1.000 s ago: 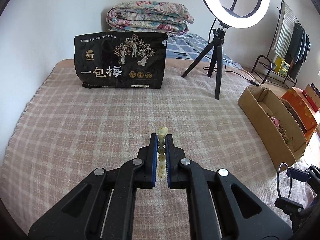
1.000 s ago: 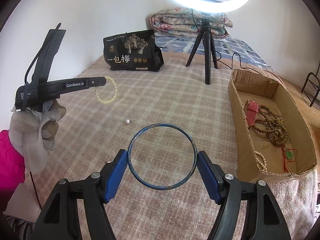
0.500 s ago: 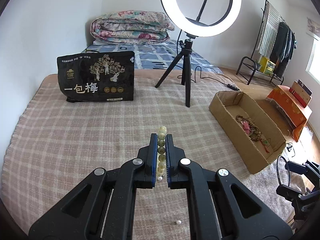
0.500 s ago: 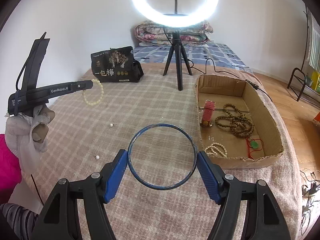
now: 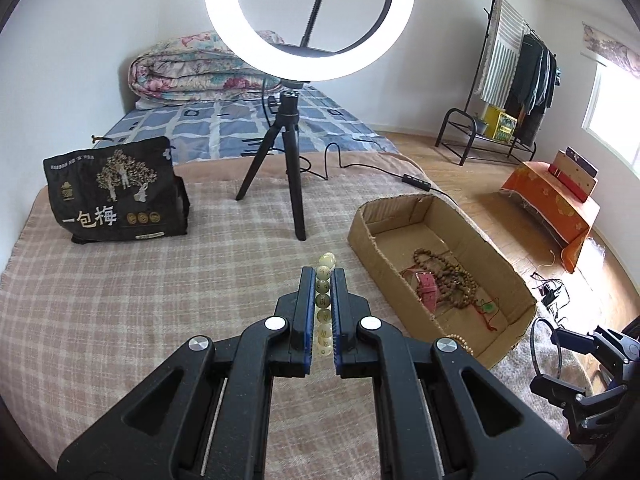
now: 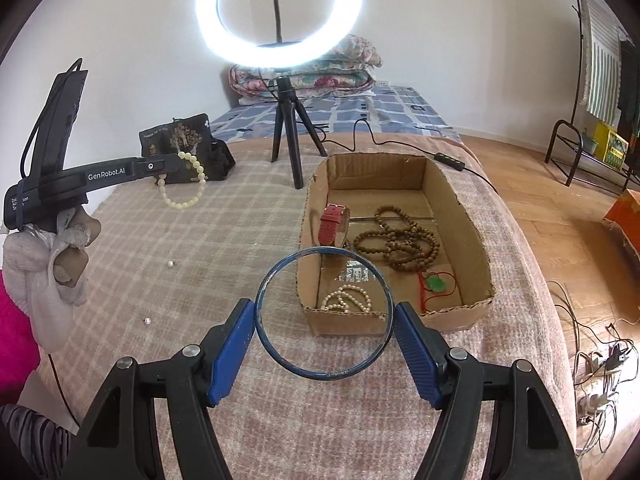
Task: Organize jewelry
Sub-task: 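Carry the bracelet and bangle into the cardboard box and open both tools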
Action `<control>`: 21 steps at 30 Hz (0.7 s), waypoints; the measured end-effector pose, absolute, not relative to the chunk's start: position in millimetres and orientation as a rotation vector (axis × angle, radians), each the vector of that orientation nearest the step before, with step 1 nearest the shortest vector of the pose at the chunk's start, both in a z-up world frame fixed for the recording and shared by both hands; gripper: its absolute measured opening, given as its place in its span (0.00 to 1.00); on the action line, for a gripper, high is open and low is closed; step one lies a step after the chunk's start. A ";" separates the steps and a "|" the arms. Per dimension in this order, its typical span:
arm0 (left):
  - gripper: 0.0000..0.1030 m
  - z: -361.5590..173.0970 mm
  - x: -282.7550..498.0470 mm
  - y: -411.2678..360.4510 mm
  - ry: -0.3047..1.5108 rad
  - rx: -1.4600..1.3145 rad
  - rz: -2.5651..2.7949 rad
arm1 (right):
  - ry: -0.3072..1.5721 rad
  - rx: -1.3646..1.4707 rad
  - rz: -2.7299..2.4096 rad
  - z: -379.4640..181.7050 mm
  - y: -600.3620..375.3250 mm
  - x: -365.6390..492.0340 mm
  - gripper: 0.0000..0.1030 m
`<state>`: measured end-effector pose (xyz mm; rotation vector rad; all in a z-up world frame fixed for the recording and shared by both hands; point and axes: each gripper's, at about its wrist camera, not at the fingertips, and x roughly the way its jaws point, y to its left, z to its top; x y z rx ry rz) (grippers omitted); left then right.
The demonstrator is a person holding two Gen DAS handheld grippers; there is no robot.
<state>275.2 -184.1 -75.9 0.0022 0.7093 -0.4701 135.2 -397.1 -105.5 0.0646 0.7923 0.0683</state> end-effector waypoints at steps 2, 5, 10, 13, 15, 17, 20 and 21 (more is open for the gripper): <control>0.05 -74.7 280.9 -195.6 0.708 0.001 -0.484 | 0.791 0.065 0.062 -105.7 -402.6 137.9 0.71; 0.05 -73.0 289.3 -211.5 0.705 0.001 -0.502 | 0.788 0.064 0.057 -105.4 -409.7 144.0 0.71; 0.05 -74.2 305.1 -237.6 0.710 0.001 -0.528 | 0.790 0.063 0.054 -108.3 -418.3 155.3 0.71; 0.05 -77.1 315.0 -252.9 0.714 0.007 -0.541 | 0.793 0.065 0.055 -110.9 -422.6 162.9 0.71; 0.05 -79.7 321.8 -261.9 0.716 0.014 -0.544 | 0.794 0.062 0.054 -112.6 -425.1 167.2 0.71; 0.05 -82.1 328.2 -270.4 0.718 0.020 -0.550 | 0.795 0.063 0.054 -114.7 -427.5 171.6 0.71; 0.05 -85.8 337.1 -280.7 0.722 0.022 -0.560 | 0.799 0.067 0.052 -119.1 -432.4 180.5 0.71; 0.05 -86.7 339.5 -284.0 0.724 0.024 -0.562 | 0.801 0.069 0.051 -120.7 -433.9 183.1 0.71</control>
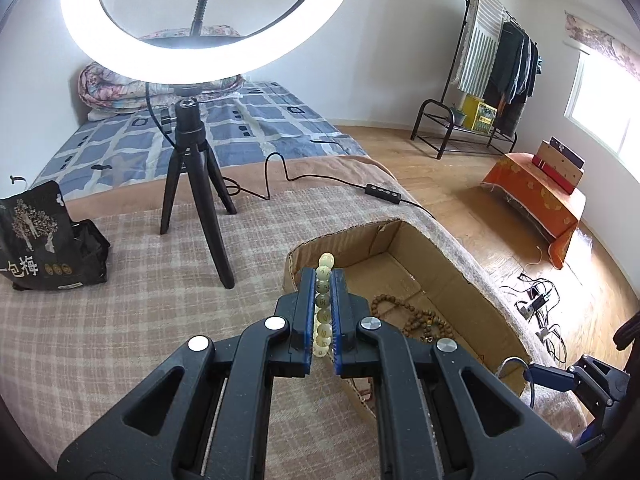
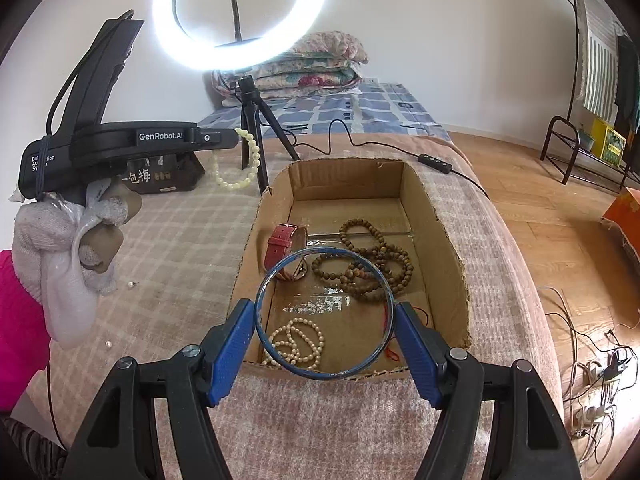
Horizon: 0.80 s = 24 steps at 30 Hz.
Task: Organize jewelry
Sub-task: 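Carry the bracelet and bangle into the cardboard box and open both tools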
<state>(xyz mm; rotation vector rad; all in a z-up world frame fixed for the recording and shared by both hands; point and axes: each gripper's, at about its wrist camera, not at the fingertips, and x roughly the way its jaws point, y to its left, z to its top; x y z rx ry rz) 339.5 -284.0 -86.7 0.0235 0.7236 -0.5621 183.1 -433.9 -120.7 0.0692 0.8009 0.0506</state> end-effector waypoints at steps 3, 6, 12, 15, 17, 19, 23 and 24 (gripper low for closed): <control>0.05 -90.2 344.9 -292.8 0.726 0.026 -0.569 | 0.804 0.077 0.050 -125.4 -438.4 190.9 0.71; 0.05 -93.5 349.6 -300.2 0.733 0.026 -0.579 | 0.808 0.083 0.048 -130.4 -441.2 197.8 0.71; 0.05 -100.2 355.9 -310.3 0.761 0.023 -0.589 | 0.818 0.090 0.047 -139.4 -444.4 207.4 0.71; 0.05 -101.8 358.6 -310.2 0.769 0.000 -0.594 | 0.824 0.088 0.042 -141.5 -444.2 209.0 0.71; 0.05 -102.1 360.9 -308.6 0.782 -0.015 -0.595 | 0.821 0.086 0.029 -141.8 -444.1 209.3 0.73; 0.05 -101.1 360.4 -306.7 0.781 -0.017 -0.588 | 0.816 0.088 0.023 -140.5 -444.3 208.5 0.78; 0.05 -99.9 358.1 -303.9 0.772 -0.013 -0.586 | 0.808 0.084 0.015 -138.6 -442.9 207.6 0.81; 0.05 -99.7 357.4 -303.4 0.771 -0.011 -0.586 | 0.807 0.083 0.015 -138.3 -442.3 207.6 0.81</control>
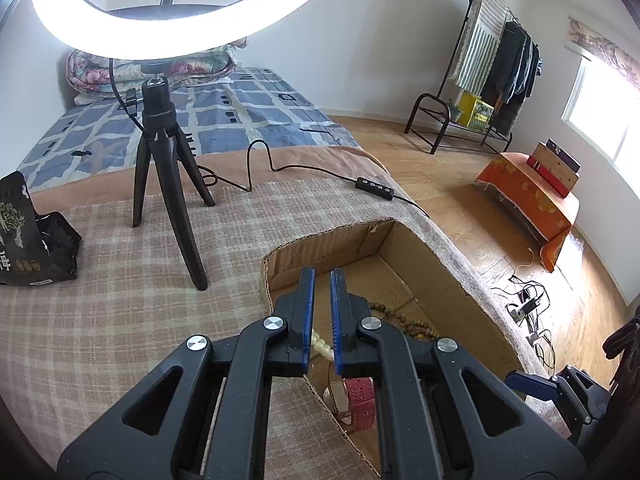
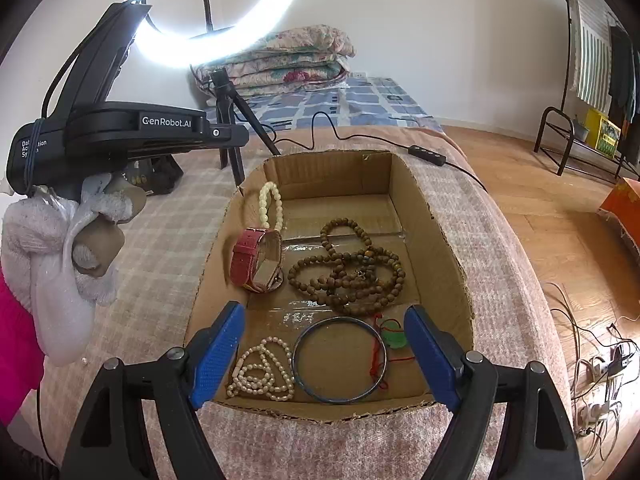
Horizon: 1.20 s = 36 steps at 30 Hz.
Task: Organize jewelry
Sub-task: 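Carry the bracelet and bangle into the cardboard box and open both tools, then move both tools back over the loose pearls on the blanket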
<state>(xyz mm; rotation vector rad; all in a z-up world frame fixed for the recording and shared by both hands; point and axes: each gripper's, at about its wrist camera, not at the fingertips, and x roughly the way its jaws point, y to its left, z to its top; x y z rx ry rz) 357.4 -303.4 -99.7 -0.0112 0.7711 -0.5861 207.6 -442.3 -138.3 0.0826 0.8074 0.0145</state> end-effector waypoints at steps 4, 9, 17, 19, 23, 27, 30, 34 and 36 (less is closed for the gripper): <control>0.05 -97.5 354.0 -301.5 0.766 -0.001 -0.585 | 0.808 0.084 0.016 -137.2 -440.9 206.5 0.81; 0.05 -91.1 349.7 -295.9 0.759 -0.007 -0.582 | 0.805 0.074 0.020 -132.8 -434.9 203.3 0.81; 0.05 -75.8 336.0 -285.7 0.736 -0.010 -0.572 | 0.789 0.067 0.012 -119.4 -429.7 191.9 0.81; 0.05 -71.3 331.7 -283.2 0.728 -0.010 -0.571 | 0.784 0.065 0.010 -115.4 -428.4 188.2 0.81; 0.05 -61.2 322.5 -276.5 0.714 -0.012 -0.567 | 0.774 0.059 0.007 -106.0 -424.3 180.5 0.81; 0.05 -49.0 310.9 -268.3 0.694 -0.009 -0.562 | 0.763 0.052 0.007 -95.5 -418.2 171.8 0.81; 0.05 -39.9 302.4 -260.2 0.680 -0.011 -0.557 | 0.752 0.046 0.009 -87.1 -413.4 164.9 0.81; 0.05 -28.1 289.5 -247.6 0.658 -0.008 -0.545 | 0.739 0.040 0.016 -76.5 -405.1 156.9 0.81; 0.05 -22.9 281.9 -239.7 0.648 -0.005 -0.540 | 0.732 0.038 0.019 -71.8 -401.0 152.2 0.81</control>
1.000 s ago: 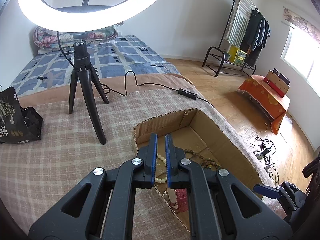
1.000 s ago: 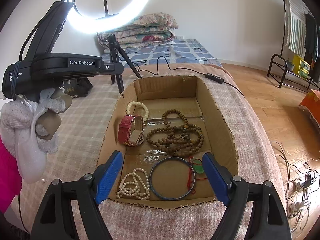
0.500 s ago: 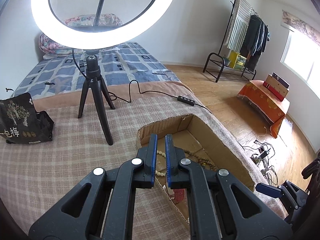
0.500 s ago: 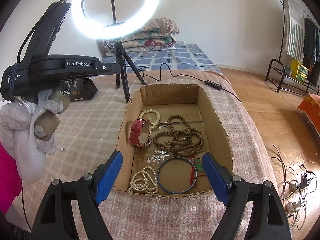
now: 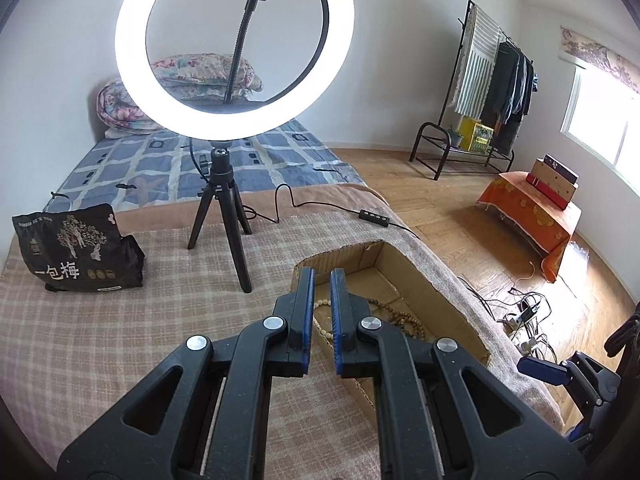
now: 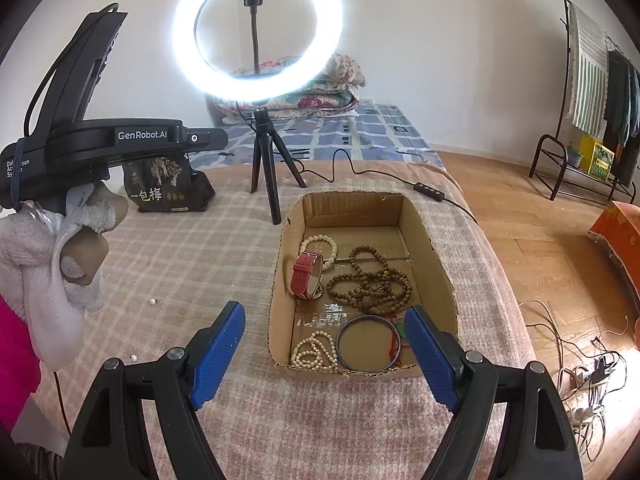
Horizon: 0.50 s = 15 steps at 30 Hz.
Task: Organize jewelry
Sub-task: 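Move both tools back over the loose pearls on the blanket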
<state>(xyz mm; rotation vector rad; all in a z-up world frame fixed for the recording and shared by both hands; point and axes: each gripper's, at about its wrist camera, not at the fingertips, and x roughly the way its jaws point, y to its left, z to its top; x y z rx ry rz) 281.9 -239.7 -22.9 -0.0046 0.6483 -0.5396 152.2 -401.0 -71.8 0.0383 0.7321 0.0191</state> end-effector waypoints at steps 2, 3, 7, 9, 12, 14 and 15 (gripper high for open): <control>0.05 -17.1 273.9 -231.7 0.642 -0.009 -0.539 | 0.726 0.039 0.023 -67.6 -397.5 148.1 0.81; 0.05 -14.1 269.9 -227.5 0.635 -0.009 -0.538 | 0.723 0.041 0.025 -65.7 -395.7 146.1 0.81; 0.05 -1.9 254.6 -211.5 0.601 0.004 -0.519 | 0.712 0.046 0.034 -59.8 -389.1 140.4 0.81; 0.05 3.2 248.8 -203.8 0.587 0.010 -0.510 | 0.709 0.046 0.039 -57.7 -385.4 138.9 0.82; 0.05 9.7 240.6 -191.8 0.570 0.011 -0.498 | 0.706 0.043 0.048 -54.6 -378.1 137.1 0.82; 0.05 12.0 235.1 -184.5 0.563 0.012 -0.492 | 0.702 0.043 0.053 -53.0 -373.9 135.5 0.82; 0.06 12.8 232.5 -180.4 0.561 0.014 -0.489 | 0.701 0.042 0.056 -51.9 -371.7 134.5 0.83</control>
